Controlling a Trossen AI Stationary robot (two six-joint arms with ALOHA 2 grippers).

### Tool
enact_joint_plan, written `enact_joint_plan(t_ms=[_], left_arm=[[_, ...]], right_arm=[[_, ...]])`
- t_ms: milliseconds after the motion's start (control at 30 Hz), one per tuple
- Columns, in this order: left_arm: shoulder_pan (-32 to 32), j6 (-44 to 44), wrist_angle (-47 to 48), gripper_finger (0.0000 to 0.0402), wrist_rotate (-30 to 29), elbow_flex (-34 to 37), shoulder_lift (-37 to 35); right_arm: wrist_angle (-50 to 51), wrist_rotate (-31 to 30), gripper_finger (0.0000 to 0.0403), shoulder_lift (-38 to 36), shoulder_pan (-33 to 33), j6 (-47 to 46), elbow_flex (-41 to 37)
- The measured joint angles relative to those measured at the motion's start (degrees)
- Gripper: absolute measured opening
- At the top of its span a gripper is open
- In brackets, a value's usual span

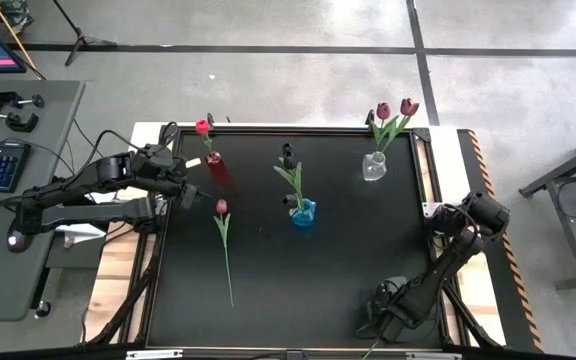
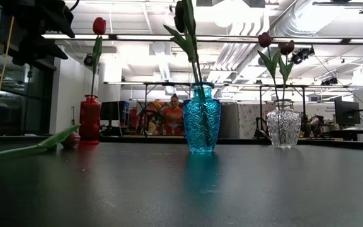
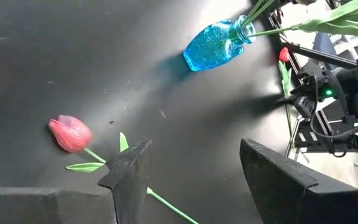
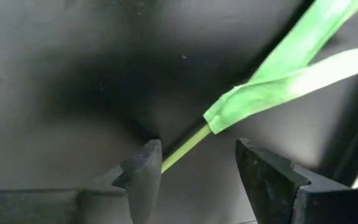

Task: Sort flowers into vase by color
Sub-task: Put the pink tulip into the red flower vase

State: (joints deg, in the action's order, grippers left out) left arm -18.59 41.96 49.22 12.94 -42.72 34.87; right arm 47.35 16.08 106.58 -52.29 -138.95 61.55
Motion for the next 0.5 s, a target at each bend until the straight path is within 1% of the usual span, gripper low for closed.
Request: enact_joint_plan(t_ms=[100,200,500], left_arm=[[0.0,1.5,-0.6,0.0232,-0.1,0.0,0.0],[0.0,2.6,-1.8,0.0232,-0.1,0.0,0.0],[0.0,2.9,-5.6,0.0232,-0.1,0.0,0.0]], right_arm=[[-3.1,0.2,0.0185,-0.3,0.3,0.5,-2.0],[-3.3,0.0,0.0154,-0.3,1.0,1.3,-2.4],[-2.8,-2.3,0.0014,-0.3,2.8,4.3,-2.5]])
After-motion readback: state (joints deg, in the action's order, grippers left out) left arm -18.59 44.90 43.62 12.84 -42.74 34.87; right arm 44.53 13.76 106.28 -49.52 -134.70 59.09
